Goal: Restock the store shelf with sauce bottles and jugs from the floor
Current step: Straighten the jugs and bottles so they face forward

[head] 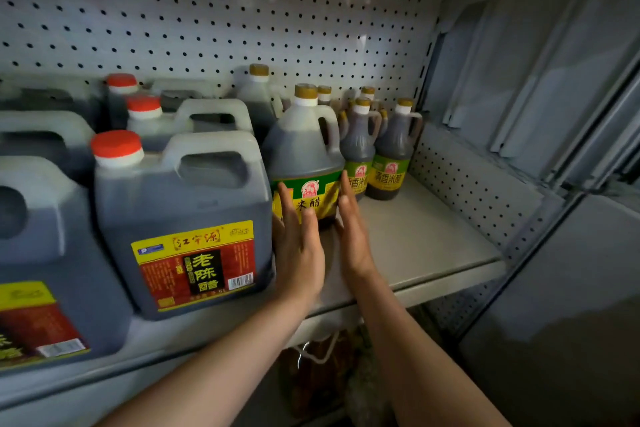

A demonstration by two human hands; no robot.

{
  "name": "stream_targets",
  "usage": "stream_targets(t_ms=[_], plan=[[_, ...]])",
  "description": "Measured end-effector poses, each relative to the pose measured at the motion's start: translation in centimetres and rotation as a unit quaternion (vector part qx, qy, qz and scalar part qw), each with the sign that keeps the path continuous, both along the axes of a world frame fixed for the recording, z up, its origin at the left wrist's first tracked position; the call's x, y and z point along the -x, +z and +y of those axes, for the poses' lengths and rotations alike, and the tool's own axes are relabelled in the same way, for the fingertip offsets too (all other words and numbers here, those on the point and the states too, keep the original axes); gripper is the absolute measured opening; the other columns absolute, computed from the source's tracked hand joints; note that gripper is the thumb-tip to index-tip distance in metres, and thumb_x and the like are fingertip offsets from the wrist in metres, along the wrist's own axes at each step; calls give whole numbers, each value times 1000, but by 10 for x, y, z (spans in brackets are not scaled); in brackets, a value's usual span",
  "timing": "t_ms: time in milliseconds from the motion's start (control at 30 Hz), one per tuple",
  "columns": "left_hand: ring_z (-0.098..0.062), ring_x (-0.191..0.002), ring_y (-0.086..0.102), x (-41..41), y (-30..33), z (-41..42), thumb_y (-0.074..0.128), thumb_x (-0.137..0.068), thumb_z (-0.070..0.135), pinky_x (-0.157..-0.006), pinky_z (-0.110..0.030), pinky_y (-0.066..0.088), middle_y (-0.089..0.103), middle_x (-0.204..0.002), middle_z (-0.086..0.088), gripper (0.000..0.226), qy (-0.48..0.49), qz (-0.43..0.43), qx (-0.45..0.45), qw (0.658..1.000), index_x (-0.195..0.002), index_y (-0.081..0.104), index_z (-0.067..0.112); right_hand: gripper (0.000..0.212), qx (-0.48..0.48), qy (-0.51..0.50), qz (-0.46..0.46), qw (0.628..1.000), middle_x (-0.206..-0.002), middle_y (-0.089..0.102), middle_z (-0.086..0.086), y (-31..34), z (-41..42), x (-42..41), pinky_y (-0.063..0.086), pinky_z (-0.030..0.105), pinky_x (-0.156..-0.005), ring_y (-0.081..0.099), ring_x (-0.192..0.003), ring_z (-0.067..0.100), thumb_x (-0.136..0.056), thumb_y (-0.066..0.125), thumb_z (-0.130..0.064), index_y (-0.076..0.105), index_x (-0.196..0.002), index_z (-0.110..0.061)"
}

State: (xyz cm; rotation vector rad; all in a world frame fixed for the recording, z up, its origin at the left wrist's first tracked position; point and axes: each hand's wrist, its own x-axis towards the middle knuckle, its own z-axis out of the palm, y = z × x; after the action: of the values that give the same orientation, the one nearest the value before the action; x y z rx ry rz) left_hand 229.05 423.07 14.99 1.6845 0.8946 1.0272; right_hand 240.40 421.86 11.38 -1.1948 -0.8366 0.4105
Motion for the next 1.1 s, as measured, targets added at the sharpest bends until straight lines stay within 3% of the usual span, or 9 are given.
stream_targets(t_ms=[100, 200, 433, 600, 767, 833, 933, 1100], plan=[[10, -134, -14, 0, -6, -3, 19, -94, 58, -110, -18, -7, -6, -165, 11, 65, 1, 4, 4, 1000, -155, 0, 45, 57, -13, -7, 1, 1000, -157, 42, -17, -1, 1, 0, 28, 50, -123, 38, -146, 6, -96, 52, -57, 40, -150, -46], [-1, -147, -15, -1, -6, -8, 19, -102, 53, -113, -24, -2, -8, -166, 8, 58, -8, 22, 45, 999, -155, -1, 46, 54, -22, -18, 2, 1000, -156, 44, -15, -2, 2, 2, 30, 52, -122, 39, -145, 7, -96, 51, -58, 44, -148, -46], [-10, -152, -12, -7, -4, 3, 19, -104, 55, -120, -38, -4, -5, -167, 6, 55, -7, 21, 74, 997, -154, -1, 49, 62, -13, -29, 6, 999, -156, 44, -15, 1, 1, 5, 30, 52, -122, 39, -144, 5, -92, 49, -66, 45, -150, -43], [-11, -153, -4, -8, -8, 5, 21, -105, 51, -123, -38, -1, -1, -166, 12, 55, 3, 5, 54, 999, -155, 0, 46, 62, 2, -18, 0, 1000, -154, 44, -23, 1, 1, 5, 29, 51, -122, 38, -143, 0, -92, 47, -67, 43, -150, -46], [-14, -153, -6, -12, -5, 1, 21, -105, 51, -121, -38, -2, -2, -167, 8, 55, 12, 11, 70, 997, -156, 1, 45, 57, 8, -35, -29, 999, -156, 44, -12, 0, 2, 5, 30, 54, -121, 39, -146, 11, -97, 48, -64, 43, -151, -45], [-12, -153, -6, -14, -7, 4, 20, -104, 53, -120, -36, -1, -1, -167, 9, 56, 14, 7, 65, 998, -156, 1, 45, 50, 1, -61, -28, 998, -151, 47, -8, -2, 3, 5, 35, 53, -118, 44, -142, 11, -99, 48, -56, 50, -147, -41], [-9, -153, -4, -16, -11, 4, 21, -103, 53, -122, -34, 0, 2, -167, 11, 55, 17, -15, 67, 998, -155, 3, 46, 46, -19, -74, -4, 997, -143, 49, -4, -3, 1, 6, 42, 52, -114, 52, -134, 12, -94, 51, -60, 61, -136, -43], [-10, -153, -4, -21, -11, 4, 22, -105, 50, -123, -36, 2, 3, -167, 9, 54, 20, -37, 83, 996, -155, 4, 45, 49, -30, -39, 29, 998, -141, 48, -4, -2, 2, 5, 43, 51, -114, 52, -134, 12, -88, 56, -61, 63, -133, -44]])
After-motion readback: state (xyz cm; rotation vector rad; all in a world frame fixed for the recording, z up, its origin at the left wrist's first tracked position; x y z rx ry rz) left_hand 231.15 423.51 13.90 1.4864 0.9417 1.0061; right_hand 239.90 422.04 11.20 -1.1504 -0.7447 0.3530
